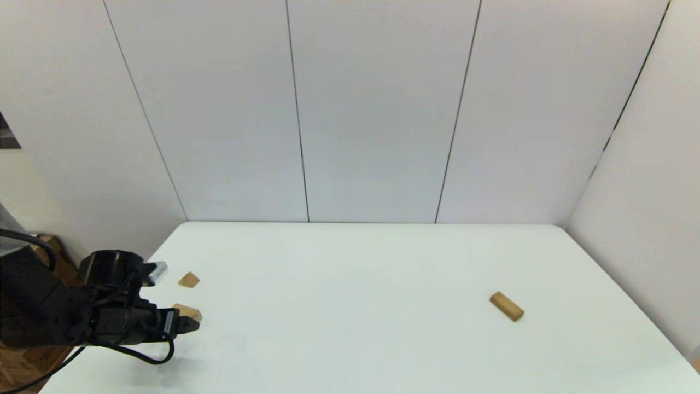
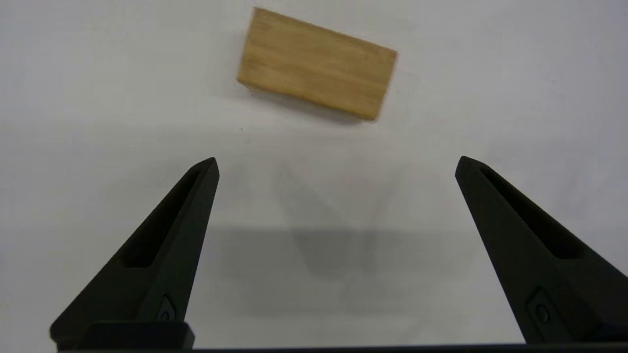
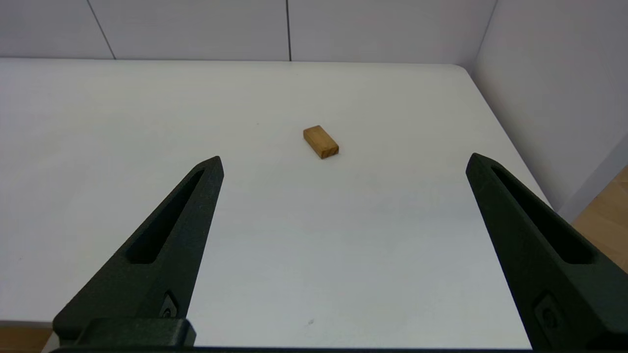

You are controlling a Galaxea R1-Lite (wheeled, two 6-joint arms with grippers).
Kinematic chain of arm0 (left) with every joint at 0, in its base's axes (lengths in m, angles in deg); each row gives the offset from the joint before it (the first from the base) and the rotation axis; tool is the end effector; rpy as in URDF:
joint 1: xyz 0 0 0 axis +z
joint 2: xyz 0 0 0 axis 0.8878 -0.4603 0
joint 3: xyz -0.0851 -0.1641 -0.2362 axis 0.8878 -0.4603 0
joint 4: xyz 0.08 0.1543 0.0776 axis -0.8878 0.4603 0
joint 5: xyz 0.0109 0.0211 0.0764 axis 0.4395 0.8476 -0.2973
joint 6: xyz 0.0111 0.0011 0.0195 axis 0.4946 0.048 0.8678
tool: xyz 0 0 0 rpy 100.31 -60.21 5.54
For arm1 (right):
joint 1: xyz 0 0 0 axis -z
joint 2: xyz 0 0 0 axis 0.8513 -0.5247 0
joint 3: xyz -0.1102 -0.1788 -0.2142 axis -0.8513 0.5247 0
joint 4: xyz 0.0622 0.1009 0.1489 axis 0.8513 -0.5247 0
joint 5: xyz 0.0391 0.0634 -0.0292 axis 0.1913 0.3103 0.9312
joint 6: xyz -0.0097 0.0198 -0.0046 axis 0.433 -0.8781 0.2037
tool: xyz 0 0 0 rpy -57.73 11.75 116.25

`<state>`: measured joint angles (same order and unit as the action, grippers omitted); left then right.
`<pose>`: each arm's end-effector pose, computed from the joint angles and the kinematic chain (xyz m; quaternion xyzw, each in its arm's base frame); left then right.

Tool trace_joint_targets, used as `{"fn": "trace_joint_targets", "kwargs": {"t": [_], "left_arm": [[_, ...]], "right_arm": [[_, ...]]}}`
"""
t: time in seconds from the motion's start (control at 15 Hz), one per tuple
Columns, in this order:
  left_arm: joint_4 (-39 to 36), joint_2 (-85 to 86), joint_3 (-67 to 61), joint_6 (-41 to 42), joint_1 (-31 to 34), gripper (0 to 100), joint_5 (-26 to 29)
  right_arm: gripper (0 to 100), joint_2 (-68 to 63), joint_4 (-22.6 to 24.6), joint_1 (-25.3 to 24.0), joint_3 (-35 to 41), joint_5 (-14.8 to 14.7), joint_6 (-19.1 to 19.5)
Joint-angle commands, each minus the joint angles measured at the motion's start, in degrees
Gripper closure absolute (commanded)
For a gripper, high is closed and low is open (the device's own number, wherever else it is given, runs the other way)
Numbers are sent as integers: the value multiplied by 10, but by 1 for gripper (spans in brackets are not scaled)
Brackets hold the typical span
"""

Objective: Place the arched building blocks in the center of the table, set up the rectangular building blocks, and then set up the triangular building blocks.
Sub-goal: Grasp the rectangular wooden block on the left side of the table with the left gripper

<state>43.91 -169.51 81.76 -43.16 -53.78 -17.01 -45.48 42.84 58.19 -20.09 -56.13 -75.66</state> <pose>0.2731 0.0394 0.0077 -0.0407 0.4871 -0.0076 0.8724 -0.0268 -0.0002 0.0762 -0.0006 0.0343 0.0005 0.9994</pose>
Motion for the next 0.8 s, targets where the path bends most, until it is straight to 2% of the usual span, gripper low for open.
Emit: {"fn": "trace_joint_targets", "kwargs": {"t": [0.07, 0.8], "left_arm": [[-1, -30, 31, 29, 7, 0, 4], [3, -73, 85, 34, 5, 0, 25]], "right_arm": [[0, -1, 0, 0, 0, 0, 0], [0, -1, 0, 0, 0, 0, 0]]}}
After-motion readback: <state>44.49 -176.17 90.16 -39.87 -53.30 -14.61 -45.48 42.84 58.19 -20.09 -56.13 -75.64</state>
